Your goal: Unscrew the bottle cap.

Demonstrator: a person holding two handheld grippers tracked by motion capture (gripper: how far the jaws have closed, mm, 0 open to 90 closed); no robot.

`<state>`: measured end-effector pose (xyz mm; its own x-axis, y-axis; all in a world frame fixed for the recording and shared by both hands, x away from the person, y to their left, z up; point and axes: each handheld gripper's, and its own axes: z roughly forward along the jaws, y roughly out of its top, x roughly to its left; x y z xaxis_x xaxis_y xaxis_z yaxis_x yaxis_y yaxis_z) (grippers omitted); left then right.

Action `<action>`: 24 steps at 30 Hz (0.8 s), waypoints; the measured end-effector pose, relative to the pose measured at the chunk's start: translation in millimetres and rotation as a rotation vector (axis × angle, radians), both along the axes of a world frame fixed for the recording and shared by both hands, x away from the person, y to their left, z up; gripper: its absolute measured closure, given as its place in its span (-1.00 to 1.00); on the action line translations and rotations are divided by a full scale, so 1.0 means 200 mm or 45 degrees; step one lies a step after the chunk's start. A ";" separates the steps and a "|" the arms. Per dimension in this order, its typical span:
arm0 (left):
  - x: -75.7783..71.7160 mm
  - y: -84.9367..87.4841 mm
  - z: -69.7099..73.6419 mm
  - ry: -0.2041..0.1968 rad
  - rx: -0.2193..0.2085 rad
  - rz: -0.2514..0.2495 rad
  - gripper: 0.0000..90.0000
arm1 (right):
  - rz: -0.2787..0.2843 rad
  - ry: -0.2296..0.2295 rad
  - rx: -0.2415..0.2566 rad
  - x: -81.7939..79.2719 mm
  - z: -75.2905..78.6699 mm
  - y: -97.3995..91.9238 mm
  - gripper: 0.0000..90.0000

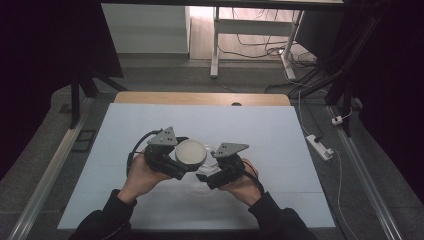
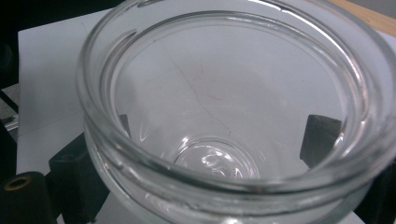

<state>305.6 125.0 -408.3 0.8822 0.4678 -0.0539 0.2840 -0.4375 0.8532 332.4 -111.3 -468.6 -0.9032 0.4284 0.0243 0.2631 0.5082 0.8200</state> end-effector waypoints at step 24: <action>-0.06 0.10 -0.10 0.031 -0.019 0.013 -0.82 | -0.036 -0.013 0.006 0.02 0.01 -0.05 -0.84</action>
<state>293.4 145.4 -428.2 0.8757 0.4757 -0.0823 0.3093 -0.4219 0.8523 337.2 -120.4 -465.6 -0.8909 0.4539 0.0172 0.2691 0.4970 0.8249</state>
